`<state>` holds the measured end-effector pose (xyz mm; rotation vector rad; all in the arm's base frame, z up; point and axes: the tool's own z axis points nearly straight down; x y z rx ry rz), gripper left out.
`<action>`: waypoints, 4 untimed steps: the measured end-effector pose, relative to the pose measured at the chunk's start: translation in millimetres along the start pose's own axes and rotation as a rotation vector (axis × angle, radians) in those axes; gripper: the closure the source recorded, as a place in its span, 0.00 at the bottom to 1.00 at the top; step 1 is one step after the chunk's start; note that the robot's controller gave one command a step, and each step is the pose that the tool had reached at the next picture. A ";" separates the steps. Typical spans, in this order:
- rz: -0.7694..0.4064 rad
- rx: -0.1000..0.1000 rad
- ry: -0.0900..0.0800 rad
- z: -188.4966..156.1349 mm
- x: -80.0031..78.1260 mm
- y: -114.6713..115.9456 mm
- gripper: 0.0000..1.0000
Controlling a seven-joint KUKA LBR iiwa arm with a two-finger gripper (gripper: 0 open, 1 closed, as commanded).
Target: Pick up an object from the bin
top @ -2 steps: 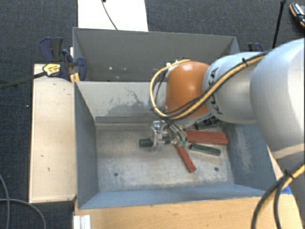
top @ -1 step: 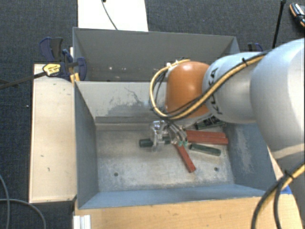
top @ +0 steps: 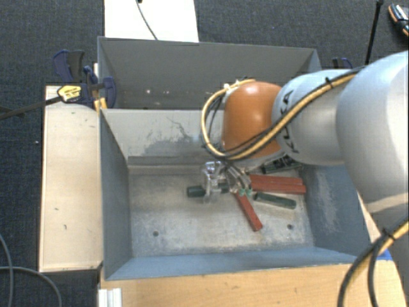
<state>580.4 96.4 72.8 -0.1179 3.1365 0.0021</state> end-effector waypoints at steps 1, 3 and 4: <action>0.001 0.000 -0.001 -4.9 -0.3 0.1 1.00; 0.003 0.001 0.008 -32.0 1.7 0.0 1.00; 0.005 0.000 0.002 -49.9 0.1 0.1 1.00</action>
Offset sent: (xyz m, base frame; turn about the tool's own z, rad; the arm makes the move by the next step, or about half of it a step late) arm -0.0001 -0.0001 0.0620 0.0000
